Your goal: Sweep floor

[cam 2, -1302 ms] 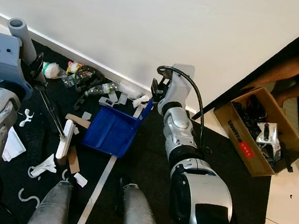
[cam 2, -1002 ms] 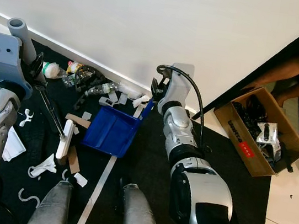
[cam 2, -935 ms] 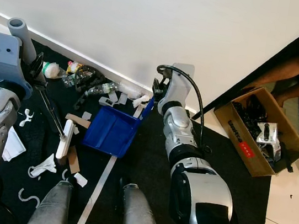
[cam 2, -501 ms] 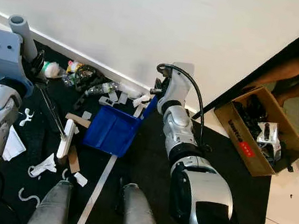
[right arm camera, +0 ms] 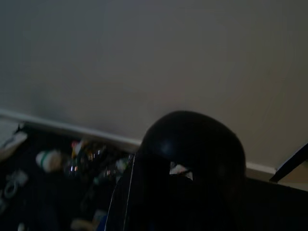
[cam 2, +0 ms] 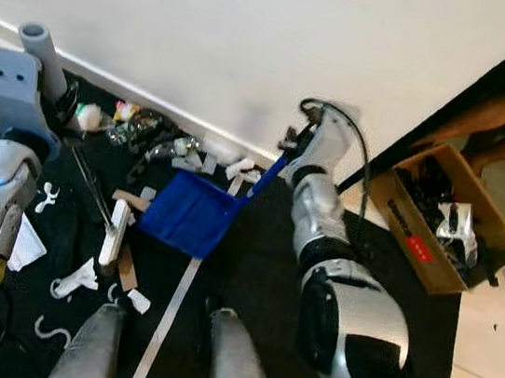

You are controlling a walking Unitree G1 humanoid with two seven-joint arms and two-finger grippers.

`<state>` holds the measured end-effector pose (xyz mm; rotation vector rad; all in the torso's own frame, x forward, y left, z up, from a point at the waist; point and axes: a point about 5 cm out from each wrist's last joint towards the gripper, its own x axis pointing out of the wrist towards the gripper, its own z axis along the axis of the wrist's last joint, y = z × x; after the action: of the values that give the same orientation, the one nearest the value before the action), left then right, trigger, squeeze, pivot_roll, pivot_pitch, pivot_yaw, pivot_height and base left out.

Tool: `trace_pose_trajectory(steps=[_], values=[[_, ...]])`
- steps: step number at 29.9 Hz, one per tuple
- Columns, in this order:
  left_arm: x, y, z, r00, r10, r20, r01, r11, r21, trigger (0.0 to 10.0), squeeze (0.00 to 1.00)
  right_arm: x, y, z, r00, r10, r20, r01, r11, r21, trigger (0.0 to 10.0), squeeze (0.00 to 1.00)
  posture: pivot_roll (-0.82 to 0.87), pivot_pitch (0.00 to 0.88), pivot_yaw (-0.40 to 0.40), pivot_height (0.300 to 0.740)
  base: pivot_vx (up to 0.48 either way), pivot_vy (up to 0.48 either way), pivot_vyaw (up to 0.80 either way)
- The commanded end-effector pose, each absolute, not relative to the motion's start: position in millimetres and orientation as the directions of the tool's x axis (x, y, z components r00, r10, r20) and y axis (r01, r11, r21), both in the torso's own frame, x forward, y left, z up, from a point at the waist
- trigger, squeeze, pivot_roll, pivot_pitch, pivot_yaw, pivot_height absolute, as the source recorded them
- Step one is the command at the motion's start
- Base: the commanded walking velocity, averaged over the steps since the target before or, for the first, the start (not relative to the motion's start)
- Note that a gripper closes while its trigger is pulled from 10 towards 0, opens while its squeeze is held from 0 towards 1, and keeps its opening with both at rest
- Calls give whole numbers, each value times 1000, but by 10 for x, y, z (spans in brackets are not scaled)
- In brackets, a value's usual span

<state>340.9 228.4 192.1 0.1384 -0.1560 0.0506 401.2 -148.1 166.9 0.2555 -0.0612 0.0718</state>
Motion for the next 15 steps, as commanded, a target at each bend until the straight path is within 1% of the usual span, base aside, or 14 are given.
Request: trace_pose_trajectory(steps=[1,5,9,10,12,15], values=[[3393,2212,1782,992,17,123,-31,993,111,10000,0,4031,-1561,1796,990,35,134,-70,962,263,10000,0,58,199,-116,740,0,0,0],[3344,2159,1744,992,4,126,-18,994,110,10000,0,4036,-1705,1888,984,10,177,-61,955,289,10000,0,54,168,-104,740,0,0,0],[3320,2123,1722,992,-6,124,-8,994,110,10000,0,4026,-1737,1872,984,7,178,-60,955,290,10000,0,57,160,-99,740,0,0,0],[3286,2069,1689,993,-27,116,13,993,118,10000,0,4005,-1753,1820,985,29,168,-74,962,264,10000,0,61,150,-90,740,0,0,0],[3286,2069,1689,993,-27,116,13,993,118,10000,0,4005,-1753,1820,985,29,168,-74,962,264,10000,0,61,150,-90,740,0,0,0],[3243,2018,1640,994,-52,101,38,990,138,10000,0,3978,-1753,1747,986,93,141,-121,971,208,10000,0,67,142,-81,740,0,0,0]])
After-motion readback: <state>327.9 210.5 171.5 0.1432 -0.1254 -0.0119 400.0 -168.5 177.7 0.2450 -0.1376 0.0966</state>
